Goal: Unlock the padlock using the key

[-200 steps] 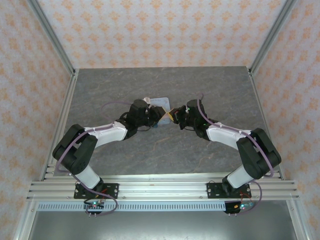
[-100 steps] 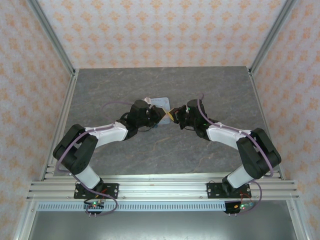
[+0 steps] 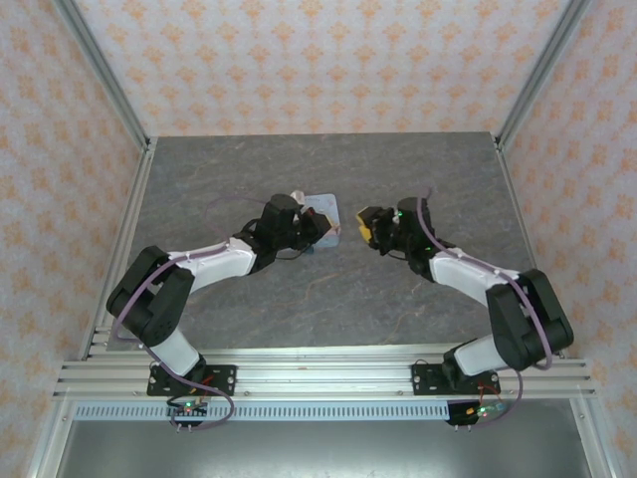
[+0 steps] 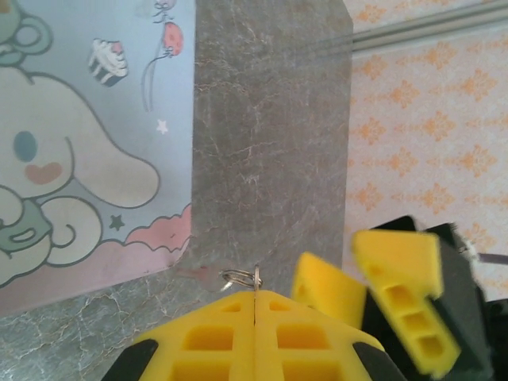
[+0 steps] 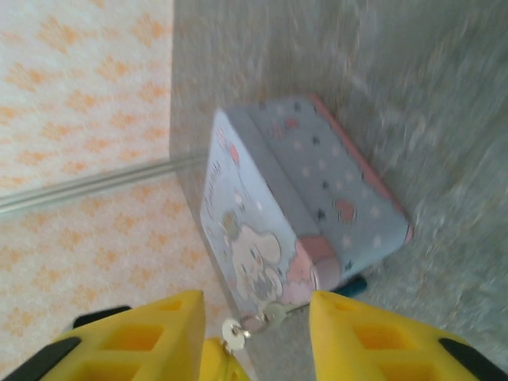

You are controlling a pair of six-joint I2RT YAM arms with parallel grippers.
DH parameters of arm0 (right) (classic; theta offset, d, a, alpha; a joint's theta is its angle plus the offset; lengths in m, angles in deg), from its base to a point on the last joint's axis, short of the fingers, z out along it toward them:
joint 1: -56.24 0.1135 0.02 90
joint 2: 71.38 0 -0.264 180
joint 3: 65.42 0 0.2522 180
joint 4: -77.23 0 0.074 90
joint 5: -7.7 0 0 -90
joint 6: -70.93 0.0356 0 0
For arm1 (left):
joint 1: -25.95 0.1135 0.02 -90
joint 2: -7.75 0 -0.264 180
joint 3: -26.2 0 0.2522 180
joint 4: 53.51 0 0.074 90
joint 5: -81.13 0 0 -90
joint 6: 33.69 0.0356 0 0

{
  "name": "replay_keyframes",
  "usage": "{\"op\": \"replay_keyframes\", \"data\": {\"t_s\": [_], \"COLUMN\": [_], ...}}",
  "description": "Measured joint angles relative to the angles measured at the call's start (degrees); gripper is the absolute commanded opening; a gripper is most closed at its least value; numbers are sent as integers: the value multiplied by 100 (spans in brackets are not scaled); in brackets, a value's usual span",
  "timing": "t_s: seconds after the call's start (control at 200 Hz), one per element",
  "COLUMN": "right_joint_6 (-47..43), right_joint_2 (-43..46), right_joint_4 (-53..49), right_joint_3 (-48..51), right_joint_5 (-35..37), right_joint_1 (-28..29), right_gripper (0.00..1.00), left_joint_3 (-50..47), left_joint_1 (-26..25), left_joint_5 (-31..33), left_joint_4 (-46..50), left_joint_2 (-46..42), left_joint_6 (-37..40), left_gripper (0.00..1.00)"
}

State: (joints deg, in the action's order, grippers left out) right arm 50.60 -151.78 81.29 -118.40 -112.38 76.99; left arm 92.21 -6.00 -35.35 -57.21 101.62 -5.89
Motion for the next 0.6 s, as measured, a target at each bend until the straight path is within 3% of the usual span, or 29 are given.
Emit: {"op": "replay_keyframes", "data": {"t_s": [0.205, 0.41, 0.596], "right_joint_6": [-1064, -2048, -2546], "right_joint_2": [173, -116, -282], "right_joint_4": [-44, 26, 151], "right_joint_3": [-214, -581, -592], "right_joint_5": [-625, -1547, -2092], "right_joint_1": [-518, -553, -555], "right_gripper": [48, 48, 48], "left_joint_3": [616, 1384, 1685], "left_joint_1": [271, 323, 323], "left_joint_5": [-752, -1545, -2031], "left_joint_4": [796, 1622, 1950], "left_joint_2": [0, 9, 138], "left_joint_6": [931, 2009, 2514], "left_gripper": [0, 0, 0]}}
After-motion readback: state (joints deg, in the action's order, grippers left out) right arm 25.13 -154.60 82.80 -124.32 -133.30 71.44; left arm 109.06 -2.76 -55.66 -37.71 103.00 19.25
